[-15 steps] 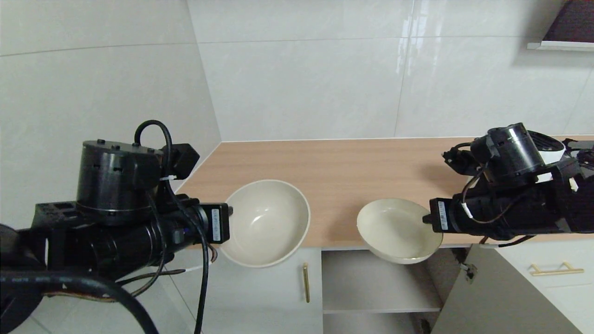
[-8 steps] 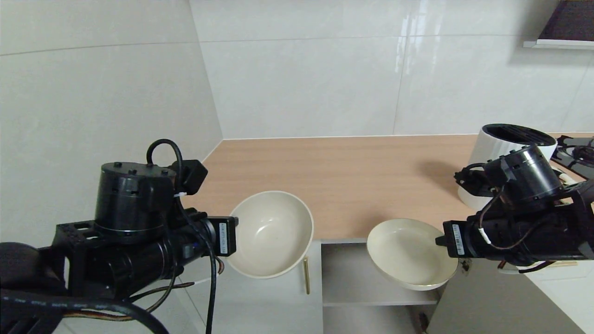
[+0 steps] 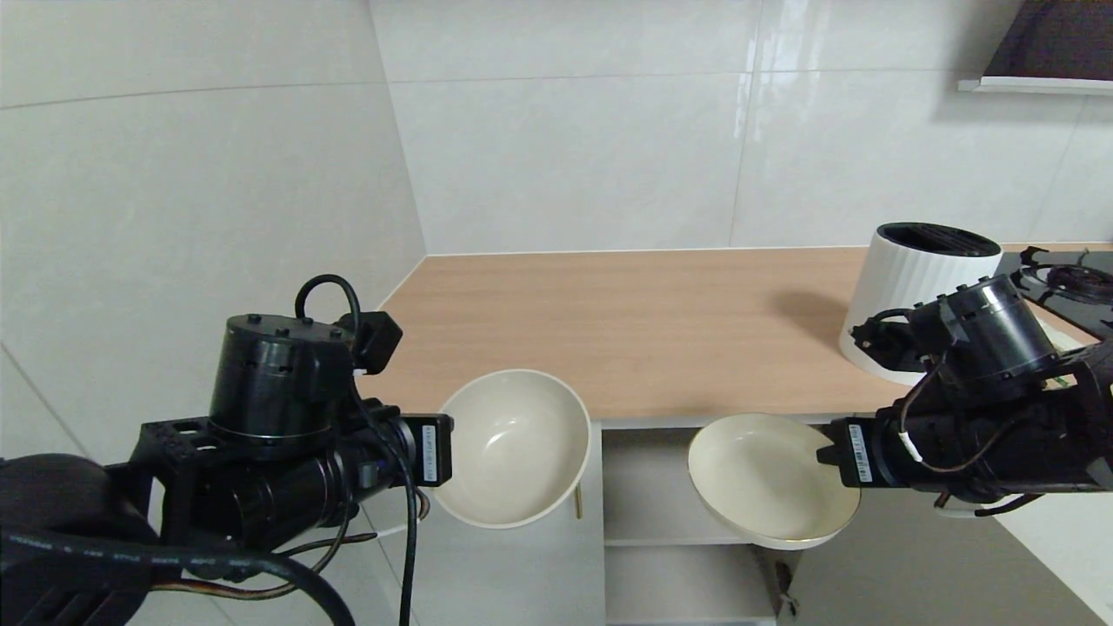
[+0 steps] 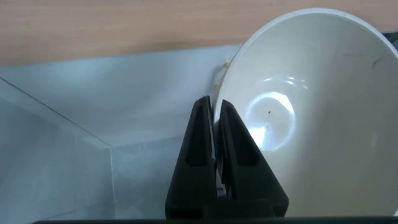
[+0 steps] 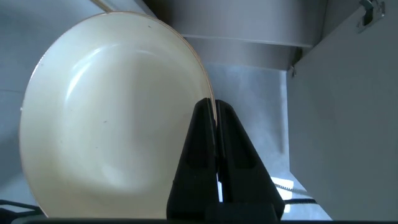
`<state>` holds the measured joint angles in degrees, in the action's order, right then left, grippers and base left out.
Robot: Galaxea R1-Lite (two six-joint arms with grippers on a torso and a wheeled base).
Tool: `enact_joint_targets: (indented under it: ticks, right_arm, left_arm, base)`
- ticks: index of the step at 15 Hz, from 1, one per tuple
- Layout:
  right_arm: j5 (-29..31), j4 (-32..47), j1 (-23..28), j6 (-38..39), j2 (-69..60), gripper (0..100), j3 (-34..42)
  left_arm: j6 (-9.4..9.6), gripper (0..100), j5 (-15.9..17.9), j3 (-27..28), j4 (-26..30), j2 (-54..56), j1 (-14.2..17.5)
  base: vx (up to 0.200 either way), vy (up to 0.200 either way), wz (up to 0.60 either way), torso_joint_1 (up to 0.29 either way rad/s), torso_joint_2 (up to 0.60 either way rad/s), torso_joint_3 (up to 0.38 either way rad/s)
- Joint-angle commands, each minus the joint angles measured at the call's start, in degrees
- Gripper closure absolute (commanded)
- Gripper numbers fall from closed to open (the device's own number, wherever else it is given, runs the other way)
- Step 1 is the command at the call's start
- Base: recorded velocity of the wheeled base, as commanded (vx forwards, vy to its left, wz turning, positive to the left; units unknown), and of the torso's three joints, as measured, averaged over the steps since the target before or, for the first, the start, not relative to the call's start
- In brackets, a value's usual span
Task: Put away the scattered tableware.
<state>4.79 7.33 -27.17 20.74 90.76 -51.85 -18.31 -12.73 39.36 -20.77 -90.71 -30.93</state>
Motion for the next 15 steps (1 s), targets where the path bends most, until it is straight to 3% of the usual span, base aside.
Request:
enact_joint_targets:
  ticks: [1, 7, 15]
  right_arm:
    - [0.04, -0.03, -0.07, 0.01, 0.82, 100, -0.01]
    - [0.13, -0.21, -0.07, -0.08, 0.91, 100, 0.52]
    - [0.13, -1.35, -0.16, -0.08, 1.09, 100, 1.13]
  left_arm:
    - [-0.06, 100, -0.02, 0.01, -0.06, -0.70, -0.01]
    - [-0.06, 100, -0.02, 0.19, -0.06, -1.05, 0.08]
    - [-0.06, 100, -0.02, 0.19, -0.06, -1.14, 0.08]
  base:
    - [0.000, 0.000, 0.00, 0.000, 0.00, 0.000]
    - [0.000, 0.000, 0.00, -0.014, 0.04, 0.019]
    - [0.000, 0.000, 0.00, -0.176, 0.46, 0.283]
